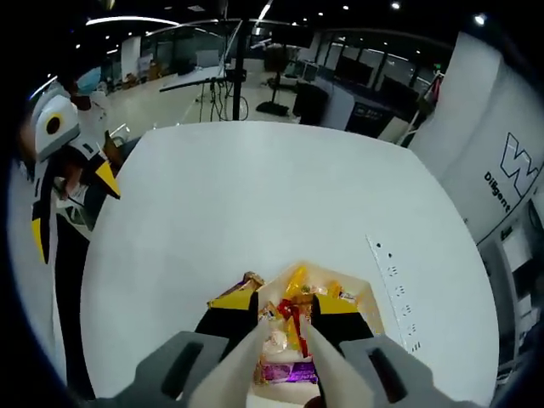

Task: Place the target food into the container with the food tongs after gripping and lifting it, then release it inside without dropping or visibly crushing the food.

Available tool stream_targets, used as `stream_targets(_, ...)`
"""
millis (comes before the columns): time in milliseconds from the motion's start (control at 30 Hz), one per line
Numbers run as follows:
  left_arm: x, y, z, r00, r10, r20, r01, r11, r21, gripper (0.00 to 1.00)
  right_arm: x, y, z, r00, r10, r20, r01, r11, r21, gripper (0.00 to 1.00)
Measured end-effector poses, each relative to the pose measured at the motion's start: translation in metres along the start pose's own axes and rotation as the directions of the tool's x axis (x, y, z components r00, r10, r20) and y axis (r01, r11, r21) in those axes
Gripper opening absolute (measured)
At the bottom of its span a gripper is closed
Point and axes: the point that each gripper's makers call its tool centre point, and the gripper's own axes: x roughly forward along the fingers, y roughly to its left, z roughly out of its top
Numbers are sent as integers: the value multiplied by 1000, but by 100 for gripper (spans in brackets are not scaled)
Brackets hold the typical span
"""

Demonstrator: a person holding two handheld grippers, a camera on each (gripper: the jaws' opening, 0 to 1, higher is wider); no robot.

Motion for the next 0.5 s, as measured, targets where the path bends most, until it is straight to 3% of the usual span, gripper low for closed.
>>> stream_targets(500, -6, -8, -2, 1000, 1, -5, -1, 1000, 2, 77, 12, 58, -27, 998, 64, -24, -64, 998, 2, 19)
